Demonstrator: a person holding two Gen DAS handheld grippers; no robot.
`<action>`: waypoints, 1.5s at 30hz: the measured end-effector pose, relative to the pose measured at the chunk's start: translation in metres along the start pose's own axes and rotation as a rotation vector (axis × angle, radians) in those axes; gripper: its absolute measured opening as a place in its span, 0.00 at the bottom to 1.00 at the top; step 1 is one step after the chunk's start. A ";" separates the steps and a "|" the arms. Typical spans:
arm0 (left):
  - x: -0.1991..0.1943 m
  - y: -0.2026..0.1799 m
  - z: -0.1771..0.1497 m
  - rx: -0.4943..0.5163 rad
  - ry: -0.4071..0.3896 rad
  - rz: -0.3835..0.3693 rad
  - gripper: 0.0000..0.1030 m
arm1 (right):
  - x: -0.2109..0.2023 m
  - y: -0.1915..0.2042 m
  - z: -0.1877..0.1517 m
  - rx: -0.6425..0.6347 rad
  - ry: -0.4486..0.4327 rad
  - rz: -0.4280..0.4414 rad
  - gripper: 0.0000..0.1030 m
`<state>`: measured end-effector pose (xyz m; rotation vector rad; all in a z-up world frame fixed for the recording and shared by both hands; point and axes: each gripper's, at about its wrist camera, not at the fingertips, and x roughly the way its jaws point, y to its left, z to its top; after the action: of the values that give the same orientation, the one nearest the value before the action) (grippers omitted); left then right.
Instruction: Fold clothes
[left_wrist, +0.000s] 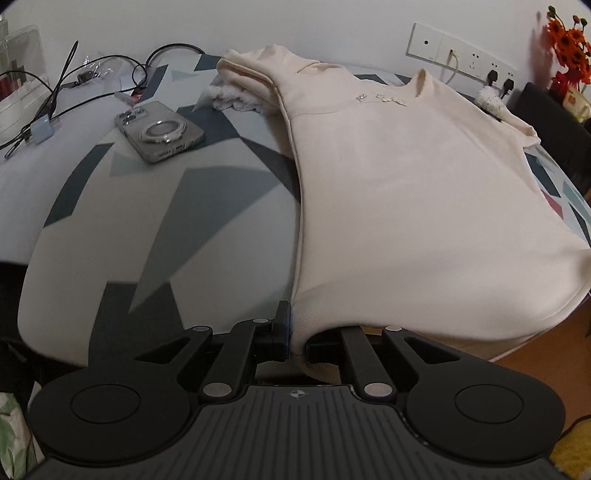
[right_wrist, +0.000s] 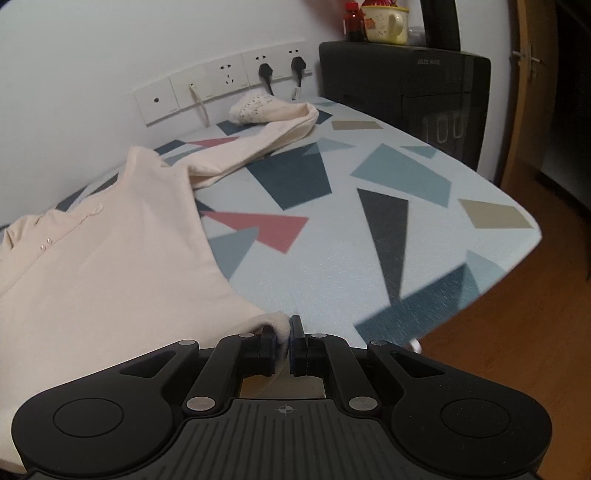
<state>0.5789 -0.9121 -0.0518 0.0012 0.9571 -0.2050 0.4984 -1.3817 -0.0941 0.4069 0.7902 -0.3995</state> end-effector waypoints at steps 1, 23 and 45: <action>-0.001 -0.002 -0.002 0.012 0.002 0.003 0.09 | -0.003 0.000 -0.003 -0.009 0.001 -0.008 0.05; -0.055 0.031 0.061 -0.234 -0.095 -0.192 0.79 | -0.075 0.061 0.092 0.069 -0.142 0.143 0.69; 0.162 0.103 0.302 -0.476 0.019 0.143 0.84 | 0.242 0.346 0.219 -0.366 0.189 0.657 0.37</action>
<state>0.9323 -0.8666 -0.0177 -0.3653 1.0016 0.1589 0.9522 -1.2414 -0.0667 0.3394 0.8432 0.3985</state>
